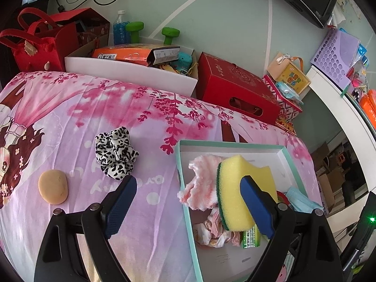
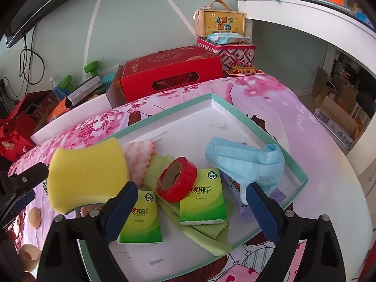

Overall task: Organize soft objects
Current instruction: 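Move both tools back toward the scrunchie and tan makeup puff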

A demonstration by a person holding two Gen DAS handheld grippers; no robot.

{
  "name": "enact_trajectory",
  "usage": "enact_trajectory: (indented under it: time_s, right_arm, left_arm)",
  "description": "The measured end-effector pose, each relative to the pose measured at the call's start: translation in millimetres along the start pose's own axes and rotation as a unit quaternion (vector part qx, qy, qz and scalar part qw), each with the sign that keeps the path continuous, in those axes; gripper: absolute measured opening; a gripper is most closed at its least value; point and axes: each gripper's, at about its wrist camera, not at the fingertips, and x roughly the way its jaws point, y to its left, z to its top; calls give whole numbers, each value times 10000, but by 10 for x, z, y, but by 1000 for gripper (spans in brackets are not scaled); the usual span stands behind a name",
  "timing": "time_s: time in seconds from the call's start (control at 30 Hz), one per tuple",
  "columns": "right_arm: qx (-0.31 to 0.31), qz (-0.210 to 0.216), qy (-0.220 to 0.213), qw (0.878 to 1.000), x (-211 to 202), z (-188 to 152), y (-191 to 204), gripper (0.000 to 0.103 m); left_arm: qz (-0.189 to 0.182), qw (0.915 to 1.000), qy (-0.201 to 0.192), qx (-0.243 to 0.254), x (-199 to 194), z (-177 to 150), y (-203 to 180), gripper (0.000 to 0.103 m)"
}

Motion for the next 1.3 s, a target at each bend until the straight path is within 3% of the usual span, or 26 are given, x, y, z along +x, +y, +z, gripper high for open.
enact_trajectory:
  time_s: [0.5,0.9,1.3]
  right_arm:
    - [82,161,-292,9994,-212,52,45,95]
    - [-463,690,-410,9957,-325,13,616,95]
    - [-1008,894,-661,9887,-495,-67,1052,95]
  left_arm:
    - [169,9997,-50,-184,-82,-2,175,90]
    - [772,9962,-8,-404,-146,-37,534,90]
    - [1233,9884,-111,-878,-317,-22,1035,90]
